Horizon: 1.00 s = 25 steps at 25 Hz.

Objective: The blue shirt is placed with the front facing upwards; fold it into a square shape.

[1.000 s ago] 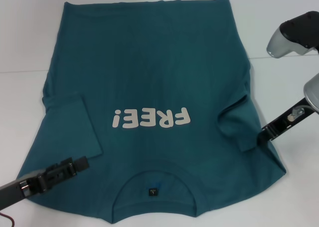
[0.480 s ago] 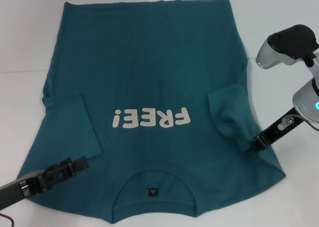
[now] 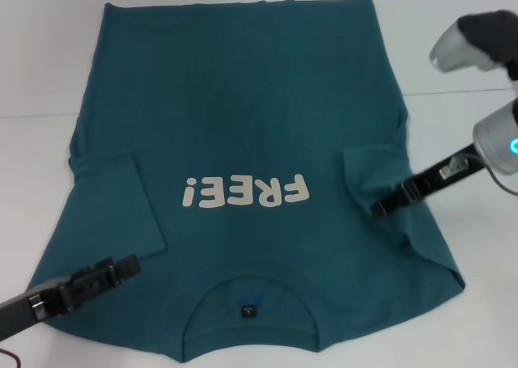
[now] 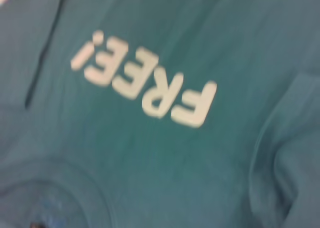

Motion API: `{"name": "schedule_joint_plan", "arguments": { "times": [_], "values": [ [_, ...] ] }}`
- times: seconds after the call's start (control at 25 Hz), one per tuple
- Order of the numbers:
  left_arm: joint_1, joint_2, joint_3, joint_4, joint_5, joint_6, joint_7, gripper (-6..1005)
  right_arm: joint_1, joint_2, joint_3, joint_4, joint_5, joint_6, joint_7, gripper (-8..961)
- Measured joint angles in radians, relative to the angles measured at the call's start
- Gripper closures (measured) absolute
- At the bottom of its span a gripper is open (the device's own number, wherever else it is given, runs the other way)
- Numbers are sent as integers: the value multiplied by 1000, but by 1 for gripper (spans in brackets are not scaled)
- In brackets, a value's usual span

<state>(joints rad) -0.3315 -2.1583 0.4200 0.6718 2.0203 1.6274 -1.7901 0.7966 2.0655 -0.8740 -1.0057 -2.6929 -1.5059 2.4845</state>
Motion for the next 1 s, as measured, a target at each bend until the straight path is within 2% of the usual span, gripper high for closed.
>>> {"name": "schedule_joint_plan", "arguments": {
  "times": [0.32, 0.44, 0.64, 0.84, 1.0],
  "values": [
    [3, 0, -24, -1, 0, 3, -5, 136, -44, -40, 48, 22, 225, -31, -68, 265],
    [3, 0, -24, -1, 0, 3, -7, 137, -69, -55, 55, 50, 274, -37, -74, 191],
    [3, 0, -24, -2, -1, 2, -8, 139, -81, -84, 66, 131, 241, 5, -48, 68],
    [2, 0, -24, -2, -9, 0, -9, 141, -91, -95, 81, 136, 222, 37, -35, 34],
    [2, -1, -24, -3, -9, 0, -9, 142, -91, -96, 78, 176, 222, 82, -31, 35]
  ]
}}
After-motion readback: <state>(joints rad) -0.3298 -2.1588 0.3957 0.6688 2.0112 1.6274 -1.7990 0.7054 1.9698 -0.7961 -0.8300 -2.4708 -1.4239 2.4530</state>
